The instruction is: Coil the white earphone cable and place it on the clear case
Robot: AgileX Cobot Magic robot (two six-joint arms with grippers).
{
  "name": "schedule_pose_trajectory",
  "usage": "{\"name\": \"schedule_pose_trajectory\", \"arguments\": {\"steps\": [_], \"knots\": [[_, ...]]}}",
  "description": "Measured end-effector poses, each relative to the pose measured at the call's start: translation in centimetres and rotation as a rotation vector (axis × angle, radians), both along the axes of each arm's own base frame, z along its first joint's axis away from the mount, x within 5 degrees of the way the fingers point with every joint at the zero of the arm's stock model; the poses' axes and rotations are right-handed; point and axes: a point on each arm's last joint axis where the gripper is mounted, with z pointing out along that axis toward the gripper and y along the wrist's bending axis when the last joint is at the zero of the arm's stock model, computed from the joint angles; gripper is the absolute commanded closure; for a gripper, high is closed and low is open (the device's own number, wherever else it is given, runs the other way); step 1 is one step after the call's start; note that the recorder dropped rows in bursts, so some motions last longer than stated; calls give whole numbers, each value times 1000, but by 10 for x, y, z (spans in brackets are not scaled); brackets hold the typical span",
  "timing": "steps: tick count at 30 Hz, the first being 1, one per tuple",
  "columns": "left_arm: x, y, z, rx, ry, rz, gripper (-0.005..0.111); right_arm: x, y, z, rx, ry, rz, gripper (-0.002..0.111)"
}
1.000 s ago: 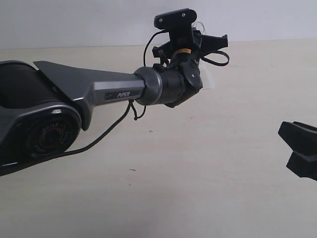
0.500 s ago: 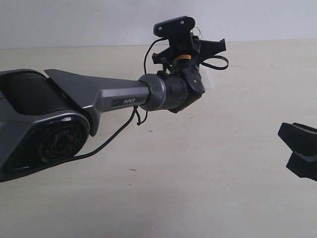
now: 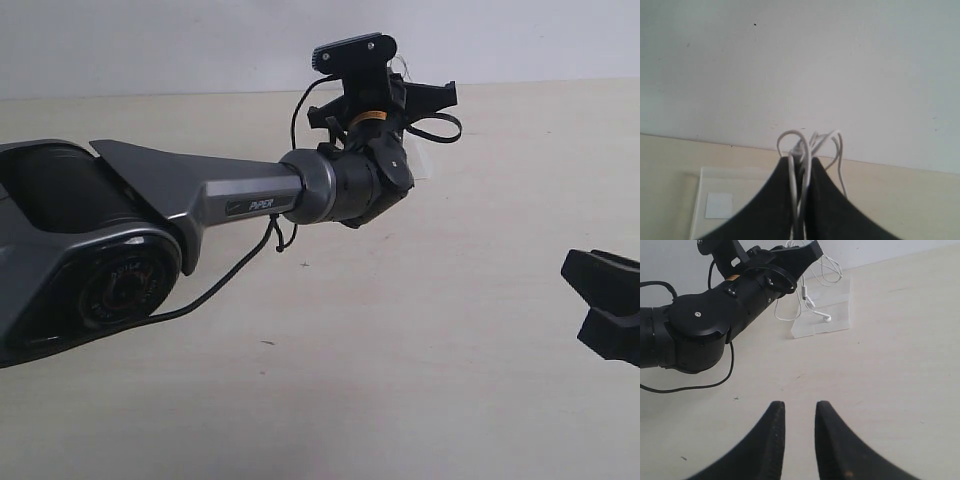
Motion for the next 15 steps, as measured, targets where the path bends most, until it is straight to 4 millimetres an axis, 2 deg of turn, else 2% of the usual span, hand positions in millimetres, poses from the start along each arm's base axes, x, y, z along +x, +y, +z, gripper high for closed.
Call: {"name": "schedule_pose_trajectory", "arguments": {"steps": [15], "knots": [[0, 1, -2, -20, 22, 12, 107, 0, 0, -1, -3, 8, 0, 87]]}}
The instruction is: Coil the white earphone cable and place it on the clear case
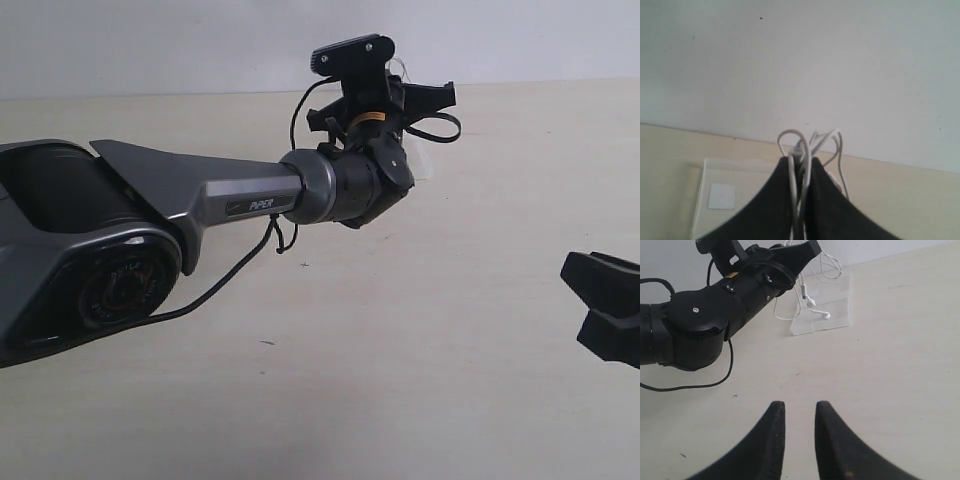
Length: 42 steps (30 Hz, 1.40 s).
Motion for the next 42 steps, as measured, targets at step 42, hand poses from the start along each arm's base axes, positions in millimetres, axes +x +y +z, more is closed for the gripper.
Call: {"name": "schedule_pose_trajectory", "arguments": {"steps": [42], "knots": [[-1, -4, -15, -176, 142, 8, 107, 0, 0, 0, 0, 5, 0, 87]]}}
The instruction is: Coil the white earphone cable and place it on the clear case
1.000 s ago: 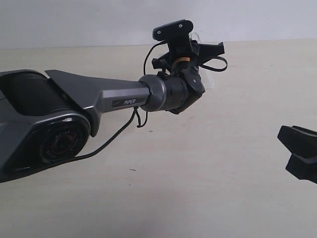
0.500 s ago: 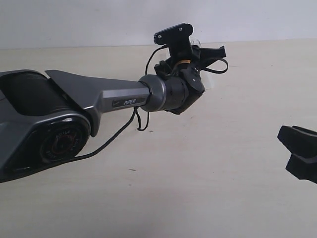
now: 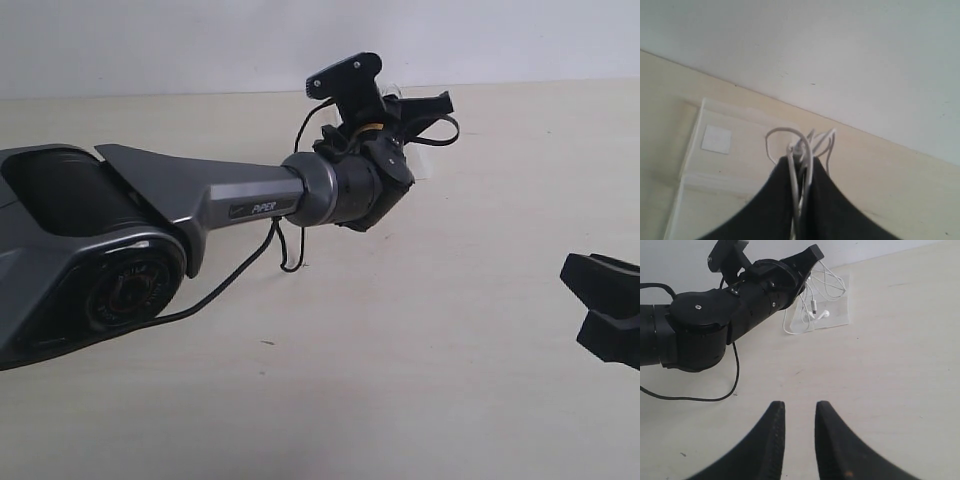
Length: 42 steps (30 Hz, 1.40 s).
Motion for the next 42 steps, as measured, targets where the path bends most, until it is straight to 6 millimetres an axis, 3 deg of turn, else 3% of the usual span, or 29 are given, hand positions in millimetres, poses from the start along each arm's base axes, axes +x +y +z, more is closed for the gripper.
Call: {"name": "schedule_pose_trajectory", "arguments": {"steps": [6, 12, 20, 30, 35, 39, 42], "knots": [[0, -1, 0, -70, 13, 5, 106, 0, 0, 0, 0, 0, 0, 87], [0, -3, 1, -86, 21, -9, 78, 0, 0, 0, 1, 3, -1, 87], [2, -8, 9, -140, 16, -21, 61, 0, 0, 0, 0, 4, 0, 87], [4, -9, 14, -189, 13, -8, 59, 0, 0, -1, -1, 8, 0, 87], [4, -10, 14, -182, 12, -26, 39, 0, 0, -1, -1, 8, 0, 87], [4, -11, 15, -157, -4, -49, 38, 0, 0, -1, -3, 12, 0, 87], [3, -13, 15, -158, 4, -62, 23, -1, 0, -1, -4, 15, 0, 87]]}}
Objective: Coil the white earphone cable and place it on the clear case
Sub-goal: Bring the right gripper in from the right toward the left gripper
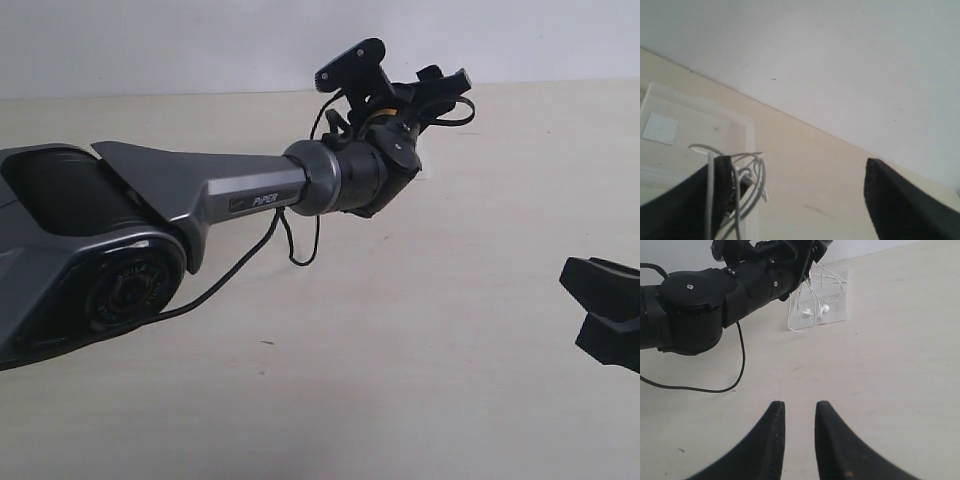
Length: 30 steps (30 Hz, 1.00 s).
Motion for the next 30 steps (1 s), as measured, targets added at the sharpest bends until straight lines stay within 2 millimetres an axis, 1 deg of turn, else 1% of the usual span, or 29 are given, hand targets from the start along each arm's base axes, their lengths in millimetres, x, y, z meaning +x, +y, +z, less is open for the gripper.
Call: {"name": "schedule_pose_trajectory", "arguments": {"steps": [1, 3, 6, 9, 10, 11, 15, 16, 27, 30], "knots": [[-1, -2, 1, -5, 9, -18, 20, 0, 0, 0, 0, 0, 0, 87], [-1, -4, 7, -15, 15, -44, 20, 0, 0, 0, 0, 0, 0, 87], [-2, -4, 20, -39, 6, -46, 21, 0, 0, 0, 0, 0, 0, 87], [-1, -1, 23, -47, -7, -8, 40, 0, 0, 0, 0, 0, 0, 87], [-1, 0, 23, -56, -6, 10, 42, 0, 0, 0, 0, 0, 0, 87], [0, 1, 23, -62, -3, 20, 42, 0, 0, 0, 0, 0, 0, 87], [2, 6, 22, -43, 3, 42, 28, 0, 0, 0, 0, 0, 0, 87], [2, 6, 22, -32, 0, 41, 27, 0, 0, 0, 0, 0, 0, 87], [3, 6, 25, -44, -5, 51, 27, 0, 0, 0, 0, 0, 0, 87], [3, 6, 25, -47, -4, 52, 27, 0, 1, 2, -11, -29, 18, 84]]}}
